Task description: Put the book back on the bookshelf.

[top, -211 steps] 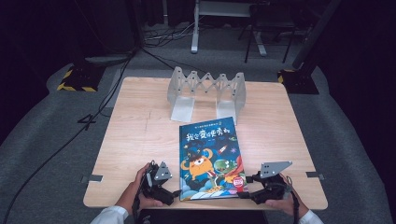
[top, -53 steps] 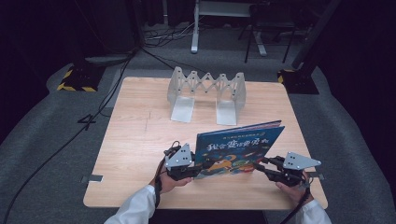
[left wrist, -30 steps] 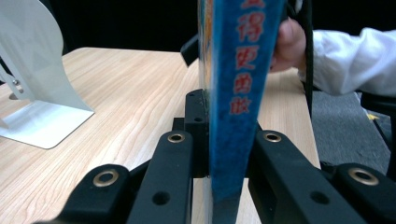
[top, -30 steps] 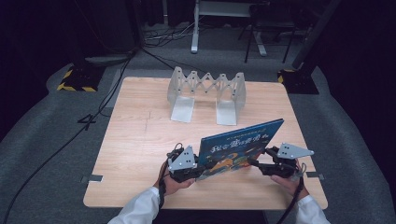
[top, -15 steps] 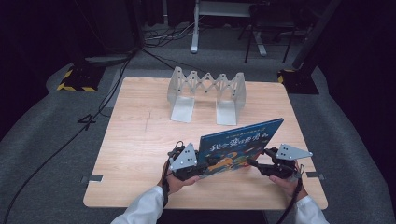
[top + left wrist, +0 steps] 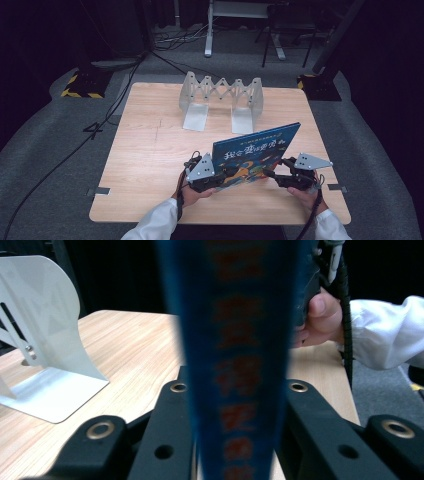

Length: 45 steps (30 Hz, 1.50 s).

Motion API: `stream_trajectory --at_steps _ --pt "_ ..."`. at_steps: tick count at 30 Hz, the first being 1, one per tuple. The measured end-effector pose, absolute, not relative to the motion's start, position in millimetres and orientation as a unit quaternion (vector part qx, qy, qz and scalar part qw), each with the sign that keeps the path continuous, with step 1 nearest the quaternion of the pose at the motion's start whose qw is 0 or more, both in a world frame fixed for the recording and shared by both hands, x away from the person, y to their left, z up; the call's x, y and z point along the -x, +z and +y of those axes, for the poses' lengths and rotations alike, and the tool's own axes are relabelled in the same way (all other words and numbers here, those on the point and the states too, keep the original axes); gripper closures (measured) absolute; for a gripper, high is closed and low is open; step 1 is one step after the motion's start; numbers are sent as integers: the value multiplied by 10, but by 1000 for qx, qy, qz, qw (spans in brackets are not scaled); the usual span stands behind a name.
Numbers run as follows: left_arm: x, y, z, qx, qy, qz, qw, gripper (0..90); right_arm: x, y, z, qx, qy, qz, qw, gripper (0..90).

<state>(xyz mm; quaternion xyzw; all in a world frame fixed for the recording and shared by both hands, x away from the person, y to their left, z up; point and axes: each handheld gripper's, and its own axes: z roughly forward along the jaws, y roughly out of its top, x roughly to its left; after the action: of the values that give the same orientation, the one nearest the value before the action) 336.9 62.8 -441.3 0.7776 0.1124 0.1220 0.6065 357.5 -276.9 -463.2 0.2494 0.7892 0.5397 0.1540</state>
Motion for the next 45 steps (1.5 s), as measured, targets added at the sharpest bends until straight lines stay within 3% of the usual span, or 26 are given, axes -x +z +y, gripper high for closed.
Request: stream_trajectory --at_steps 8,17,45 --pt "-3348 -4376 620 -781 117 107 605 826 -3589 -4693 -2809 -261 529 793 151 432" --pt "-3384 -4258 656 -779 145 129 597 828 -3673 -4836 -3109 -345 471 795 166 237" --pt "-3493 -3891 1312 -786 304 196 502 830 -3750 -4972 -3229 -389 412 804 180 246"
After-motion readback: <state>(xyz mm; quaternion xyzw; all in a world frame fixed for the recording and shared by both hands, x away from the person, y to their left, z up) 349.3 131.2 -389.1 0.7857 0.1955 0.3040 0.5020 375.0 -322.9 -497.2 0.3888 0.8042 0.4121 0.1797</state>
